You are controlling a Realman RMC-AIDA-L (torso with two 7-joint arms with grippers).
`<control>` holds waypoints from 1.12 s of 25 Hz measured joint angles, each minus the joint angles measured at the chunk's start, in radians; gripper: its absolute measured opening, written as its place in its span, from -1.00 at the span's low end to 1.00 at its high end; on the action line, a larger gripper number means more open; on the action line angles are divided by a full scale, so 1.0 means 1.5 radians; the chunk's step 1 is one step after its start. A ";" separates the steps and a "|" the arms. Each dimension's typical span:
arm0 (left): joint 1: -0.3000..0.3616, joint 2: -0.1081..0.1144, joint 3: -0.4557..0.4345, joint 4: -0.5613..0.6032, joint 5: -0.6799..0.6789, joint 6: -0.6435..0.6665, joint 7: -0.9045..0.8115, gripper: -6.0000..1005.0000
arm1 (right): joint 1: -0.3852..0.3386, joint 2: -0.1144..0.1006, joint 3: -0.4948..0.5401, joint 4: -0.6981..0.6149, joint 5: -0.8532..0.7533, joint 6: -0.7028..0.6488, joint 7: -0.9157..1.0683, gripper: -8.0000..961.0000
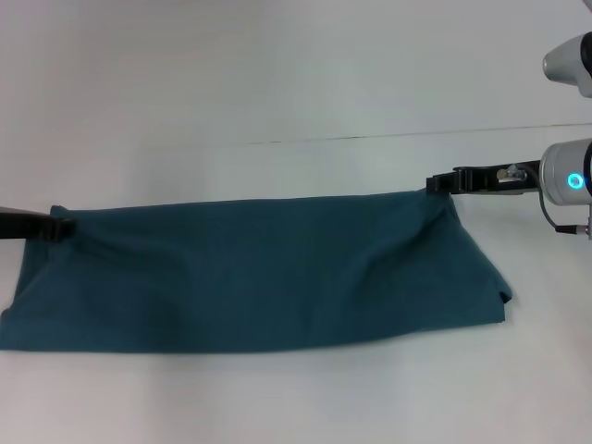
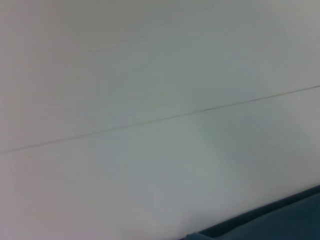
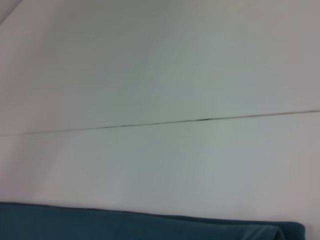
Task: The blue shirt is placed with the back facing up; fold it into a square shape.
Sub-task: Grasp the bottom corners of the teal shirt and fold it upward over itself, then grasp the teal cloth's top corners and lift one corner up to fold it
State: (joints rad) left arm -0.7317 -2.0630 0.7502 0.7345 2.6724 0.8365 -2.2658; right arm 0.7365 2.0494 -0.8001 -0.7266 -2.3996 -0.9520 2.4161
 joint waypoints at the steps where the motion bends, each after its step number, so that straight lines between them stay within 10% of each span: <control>1: 0.000 0.001 -0.001 -0.001 0.000 0.000 0.000 -0.41 | 0.000 0.000 0.000 0.000 0.000 0.001 0.000 -0.32; 8: 0.004 0.006 -0.023 0.005 -0.007 0.018 -0.003 0.07 | 0.000 0.000 0.000 -0.010 0.002 -0.013 -0.005 0.00; 19: 0.041 0.039 -0.172 0.106 -0.018 0.339 -0.151 0.64 | -0.009 0.003 -0.066 -0.153 0.000 -0.143 -0.069 0.95; 28: 0.072 0.050 -0.216 0.108 -0.012 0.427 -0.242 0.87 | 0.009 0.006 -0.118 -0.208 0.000 -0.207 -0.096 0.94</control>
State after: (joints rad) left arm -0.6239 -1.9877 0.4256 0.8967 2.6549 1.4767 -2.6285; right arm 0.7494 2.0590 -0.9778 -1.0392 -2.4003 -1.2622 2.2716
